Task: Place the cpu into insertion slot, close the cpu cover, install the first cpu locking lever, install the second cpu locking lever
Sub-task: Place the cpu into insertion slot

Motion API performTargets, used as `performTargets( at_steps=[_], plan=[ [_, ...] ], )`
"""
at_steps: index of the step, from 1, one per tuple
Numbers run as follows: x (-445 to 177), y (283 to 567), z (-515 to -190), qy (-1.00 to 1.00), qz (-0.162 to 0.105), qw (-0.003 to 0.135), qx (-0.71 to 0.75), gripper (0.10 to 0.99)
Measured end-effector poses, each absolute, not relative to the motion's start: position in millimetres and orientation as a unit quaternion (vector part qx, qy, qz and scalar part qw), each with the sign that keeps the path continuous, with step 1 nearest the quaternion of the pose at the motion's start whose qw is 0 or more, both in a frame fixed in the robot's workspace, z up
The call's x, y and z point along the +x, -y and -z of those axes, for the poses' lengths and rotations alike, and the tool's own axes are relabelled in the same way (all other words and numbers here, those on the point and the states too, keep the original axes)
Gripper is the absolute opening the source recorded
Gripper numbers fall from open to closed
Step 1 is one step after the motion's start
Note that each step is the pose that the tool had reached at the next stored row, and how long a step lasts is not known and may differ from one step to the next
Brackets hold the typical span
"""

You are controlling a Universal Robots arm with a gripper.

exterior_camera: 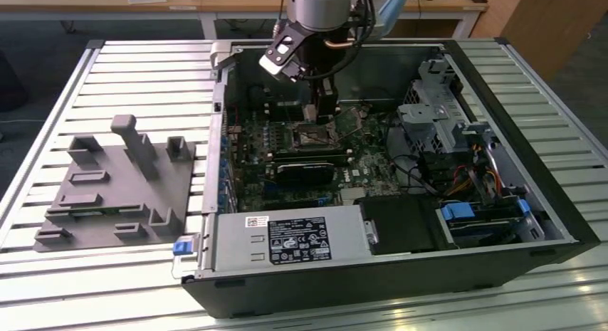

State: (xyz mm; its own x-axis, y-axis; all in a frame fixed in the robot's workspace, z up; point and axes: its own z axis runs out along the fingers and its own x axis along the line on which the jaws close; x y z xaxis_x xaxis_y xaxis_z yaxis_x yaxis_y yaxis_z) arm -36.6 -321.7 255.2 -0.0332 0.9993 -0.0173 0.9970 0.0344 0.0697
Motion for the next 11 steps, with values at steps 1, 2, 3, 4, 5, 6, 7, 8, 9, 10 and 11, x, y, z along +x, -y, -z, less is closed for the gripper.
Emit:
performTargets(
  at_steps=[1, 2, 3, 4, 5, 6, 7, 8, 9, 10, 11],
  plan=[
    [-36.6, 321.6, -253.2, -0.719, -0.019, 0.03, 0.695, 0.537],
    [-36.7, 321.6, -252.3, -0.719, -0.019, 0.03, 0.695, 0.537],
    [-36.8, 321.6, -251.3, -0.718, -0.019, 0.03, 0.695, 0.537],
    [-36.9, 321.5, -250.4, -0.718, -0.019, 0.03, 0.695, 0.537],
    [-37.1, 321.5, -249.5, -0.718, -0.019, 0.03, 0.695, 0.537],
    [-37.4, 321.5, -248.7, -0.718, -0.019, 0.03, 0.695, 0.537],
    [-37.7, 321.5, -248.0, -0.719, -0.019, 0.03, 0.695, 0.537],
    [-38.0, 321.5, -247.3, -0.719, -0.019, 0.03, 0.695, 0.537],
    [-38.4, 321.5, -246.6, -0.719, -0.019, 0.03, 0.695, 0.537],
    [-38.9, 321.5, -245.8, -0.719, -0.019, 0.03, 0.695, 0.537],
    [-39.3, 321.5, -245.0, -0.719, -0.019, 0.03, 0.695, 0.537]
  ],
)
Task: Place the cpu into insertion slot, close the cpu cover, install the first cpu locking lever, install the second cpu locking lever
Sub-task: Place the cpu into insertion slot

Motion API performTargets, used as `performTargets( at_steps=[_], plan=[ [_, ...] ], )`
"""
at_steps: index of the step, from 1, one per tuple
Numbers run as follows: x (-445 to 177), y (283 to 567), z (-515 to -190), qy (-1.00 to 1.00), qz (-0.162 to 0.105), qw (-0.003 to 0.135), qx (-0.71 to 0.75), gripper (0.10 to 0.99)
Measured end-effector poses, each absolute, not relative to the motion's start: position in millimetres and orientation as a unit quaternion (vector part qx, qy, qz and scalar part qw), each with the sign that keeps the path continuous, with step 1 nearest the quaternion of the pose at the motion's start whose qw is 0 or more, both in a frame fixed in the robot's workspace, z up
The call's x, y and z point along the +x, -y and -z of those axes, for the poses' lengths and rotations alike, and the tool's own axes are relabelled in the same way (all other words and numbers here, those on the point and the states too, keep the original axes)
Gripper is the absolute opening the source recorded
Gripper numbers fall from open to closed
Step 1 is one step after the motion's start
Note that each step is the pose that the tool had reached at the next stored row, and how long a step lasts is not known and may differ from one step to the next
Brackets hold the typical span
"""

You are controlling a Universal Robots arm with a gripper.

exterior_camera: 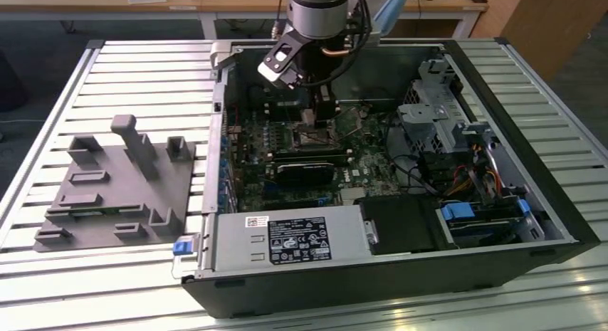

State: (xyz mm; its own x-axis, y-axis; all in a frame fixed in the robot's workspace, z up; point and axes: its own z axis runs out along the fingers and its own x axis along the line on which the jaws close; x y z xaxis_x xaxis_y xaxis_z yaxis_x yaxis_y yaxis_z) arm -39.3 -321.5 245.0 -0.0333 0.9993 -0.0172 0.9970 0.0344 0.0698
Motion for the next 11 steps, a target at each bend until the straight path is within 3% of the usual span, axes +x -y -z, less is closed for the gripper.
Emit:
performTargets(
  at_steps=[11],
  plan=[
    [-40.2, 321.2, -232.1, -0.719, -0.019, 0.03, 0.695, 0.537]
  ],
)
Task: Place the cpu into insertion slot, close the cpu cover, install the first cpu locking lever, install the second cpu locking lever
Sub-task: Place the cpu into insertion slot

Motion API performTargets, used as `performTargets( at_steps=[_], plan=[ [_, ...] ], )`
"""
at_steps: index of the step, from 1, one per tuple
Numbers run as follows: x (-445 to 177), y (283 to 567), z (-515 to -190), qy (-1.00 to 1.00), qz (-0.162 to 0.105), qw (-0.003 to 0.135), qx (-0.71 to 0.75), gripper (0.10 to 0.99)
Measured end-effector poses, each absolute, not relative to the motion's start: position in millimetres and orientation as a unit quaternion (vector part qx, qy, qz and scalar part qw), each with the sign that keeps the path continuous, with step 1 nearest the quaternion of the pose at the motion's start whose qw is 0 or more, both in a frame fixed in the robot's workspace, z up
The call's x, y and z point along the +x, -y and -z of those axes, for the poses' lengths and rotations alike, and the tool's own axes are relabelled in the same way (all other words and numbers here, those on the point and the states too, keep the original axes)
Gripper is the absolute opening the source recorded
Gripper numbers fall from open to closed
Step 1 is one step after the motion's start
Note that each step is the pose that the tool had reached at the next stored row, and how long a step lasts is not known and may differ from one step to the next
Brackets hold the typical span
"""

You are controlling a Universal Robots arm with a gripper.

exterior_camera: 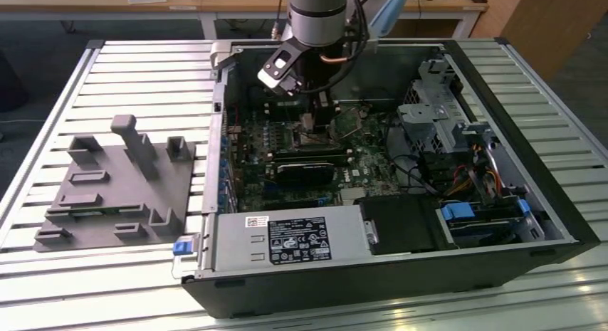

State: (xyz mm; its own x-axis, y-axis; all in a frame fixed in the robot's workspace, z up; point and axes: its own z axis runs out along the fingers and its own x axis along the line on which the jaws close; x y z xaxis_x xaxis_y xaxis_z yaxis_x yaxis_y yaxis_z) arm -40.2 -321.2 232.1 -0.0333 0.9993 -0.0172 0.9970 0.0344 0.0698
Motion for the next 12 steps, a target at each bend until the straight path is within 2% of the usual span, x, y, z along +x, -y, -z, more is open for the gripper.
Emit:
performTargets(
  at_steps=[12],
  plan=[
    [-40.2, 321.2, -221.8, -0.717, -0.019, 0.031, 0.697, 0.537]
  ],
)
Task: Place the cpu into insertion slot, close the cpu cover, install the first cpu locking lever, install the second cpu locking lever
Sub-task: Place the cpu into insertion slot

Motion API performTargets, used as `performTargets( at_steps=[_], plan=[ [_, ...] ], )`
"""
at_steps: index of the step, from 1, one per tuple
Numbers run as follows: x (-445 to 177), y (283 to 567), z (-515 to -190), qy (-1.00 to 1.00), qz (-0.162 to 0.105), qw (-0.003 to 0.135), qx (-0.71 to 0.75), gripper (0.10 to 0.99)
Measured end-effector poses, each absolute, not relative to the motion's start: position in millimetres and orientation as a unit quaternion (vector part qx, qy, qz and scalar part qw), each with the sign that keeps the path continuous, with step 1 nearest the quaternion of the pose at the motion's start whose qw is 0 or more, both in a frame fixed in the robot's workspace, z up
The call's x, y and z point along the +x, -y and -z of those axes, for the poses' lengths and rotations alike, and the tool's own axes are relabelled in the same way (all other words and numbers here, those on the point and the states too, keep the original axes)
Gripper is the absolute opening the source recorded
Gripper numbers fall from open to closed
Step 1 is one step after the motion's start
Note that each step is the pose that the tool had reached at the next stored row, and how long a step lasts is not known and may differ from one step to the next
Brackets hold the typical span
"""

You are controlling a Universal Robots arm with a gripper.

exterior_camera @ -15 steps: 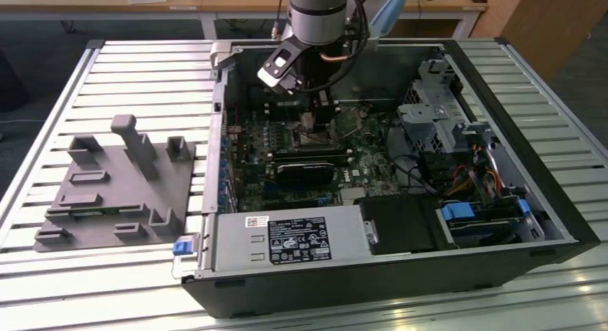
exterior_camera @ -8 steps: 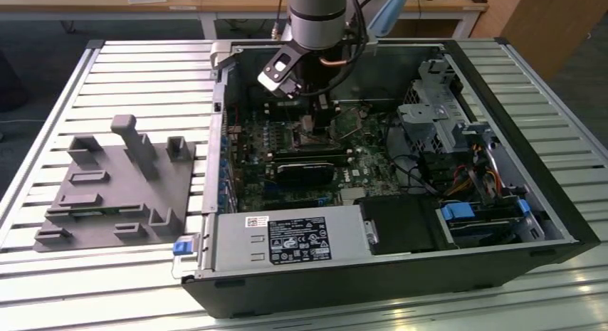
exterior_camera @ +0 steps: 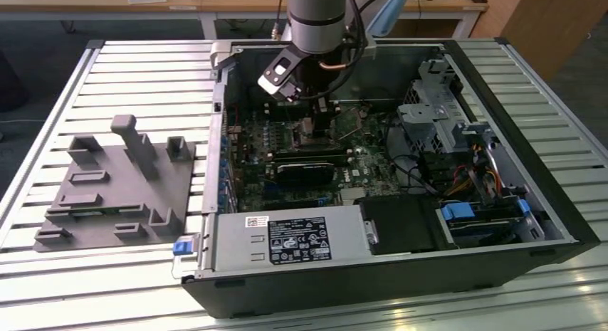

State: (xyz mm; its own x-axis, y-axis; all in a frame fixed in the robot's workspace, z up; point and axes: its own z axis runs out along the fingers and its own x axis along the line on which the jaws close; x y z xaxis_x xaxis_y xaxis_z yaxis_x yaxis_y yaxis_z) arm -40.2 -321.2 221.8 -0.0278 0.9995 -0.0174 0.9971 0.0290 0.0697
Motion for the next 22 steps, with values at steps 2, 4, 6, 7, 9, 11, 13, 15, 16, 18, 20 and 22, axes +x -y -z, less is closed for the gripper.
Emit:
performTargets(
  at_steps=[2, 4, 6, 7, 9, 11, 13, 15, 16, 18, 20, 22],
  plan=[
    [-40.2, 321.1, -220.9, -0.717, -0.019, 0.03, 0.697, 0.537],
    [-40.4, 321.2, -219.4, -0.716, -0.019, 0.031, 0.697, 0.537],
    [-40.4, 321.2, -217.5, -0.716, -0.019, 0.031, 0.697, 0.537],
    [-40.4, 321.1, -216.6, -0.715, -0.019, 0.031, 0.698, 0.537],
    [-40.5, 321.0, -215.0, -0.714, -0.019, 0.031, 0.7, 0.537],
    [-40.5, 320.6, -213.4, -0.711, -0.019, 0.031, 0.702, 0.537],
    [-40.5, 320.2, -212.0, -0.709, -0.019, 0.031, 0.704, 0.537],
    [-40.4, 319.9, -210.5, -0.709, -0.019, 0.031, 0.704, 0.537],
    [-40.4, 319.8, -209.8, -0.709, -0.019, 0.031, 0.704, 0.537],
    [-40.4, 319.7, -208.0, -0.709, -0.019, 0.031, 0.704, 0.537],
    [-40.4, 319.6, -206.3, -0.709, -0.019, 0.031, 0.704, 0.537],
    [-40.5, 319.5, -204.8, -0.709, -0.019, 0.031, 0.704, 0.537]
  ],
)
